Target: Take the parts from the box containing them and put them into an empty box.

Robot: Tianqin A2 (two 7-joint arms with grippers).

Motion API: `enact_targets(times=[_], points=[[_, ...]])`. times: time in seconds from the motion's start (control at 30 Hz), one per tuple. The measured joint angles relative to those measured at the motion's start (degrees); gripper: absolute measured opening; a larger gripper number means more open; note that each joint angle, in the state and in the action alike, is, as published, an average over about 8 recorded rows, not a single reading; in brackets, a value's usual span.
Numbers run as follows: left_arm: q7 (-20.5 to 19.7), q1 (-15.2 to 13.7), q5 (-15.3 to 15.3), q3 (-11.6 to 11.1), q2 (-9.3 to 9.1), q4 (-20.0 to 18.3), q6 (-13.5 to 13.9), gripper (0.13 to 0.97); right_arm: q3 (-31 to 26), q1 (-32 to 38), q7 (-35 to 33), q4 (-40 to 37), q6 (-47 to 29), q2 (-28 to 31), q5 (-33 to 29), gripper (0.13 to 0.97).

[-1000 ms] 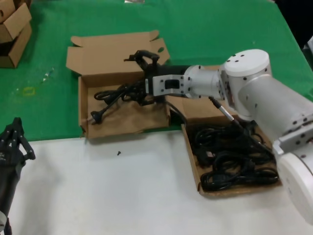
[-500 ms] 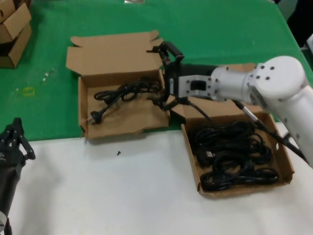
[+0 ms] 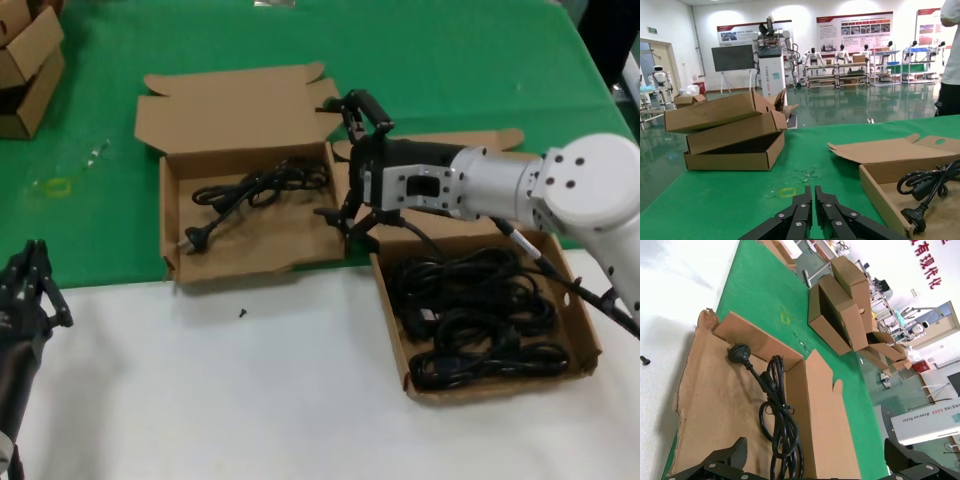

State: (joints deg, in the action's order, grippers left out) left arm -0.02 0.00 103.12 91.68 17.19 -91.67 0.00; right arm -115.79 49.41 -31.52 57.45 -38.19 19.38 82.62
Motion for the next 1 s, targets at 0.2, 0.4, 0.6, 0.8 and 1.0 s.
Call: enact_targets(times=[0.2, 0.4, 0.6, 0.8, 1.0], points=[[0.0, 0.0, 0.0, 0.0, 0.0, 0.0, 0.0, 0.166, 1.1, -2.3, 1.5, 1.6, 1.8, -0.1, 1.0, 0.959], [0.0, 0.0, 0.0, 0.0, 0.0, 0.0, 0.0, 0.227, 2.9, -5.9, 3.8, 4.1, 4.6, -0.3, 2.5, 0.966], [0.0, 0.0, 0.0, 0.0, 0.0, 0.0, 0.0, 0.312, 4.8, -9.8, 6.3, 6.8, 7.6, -0.4, 4.1, 0.966], [0.0, 0.0, 0.0, 0.0, 0.0, 0.0, 0.0, 0.415, 6.8, -13.8, 8.8, 9.6, 10.7, -0.6, 5.7, 0.966], [0.0, 0.0, 0.0, 0.0, 0.0, 0.0, 0.0, 0.579, 8.7, -17.8, 11.3, 12.3, 13.8, -0.8, 7.4, 0.966]])
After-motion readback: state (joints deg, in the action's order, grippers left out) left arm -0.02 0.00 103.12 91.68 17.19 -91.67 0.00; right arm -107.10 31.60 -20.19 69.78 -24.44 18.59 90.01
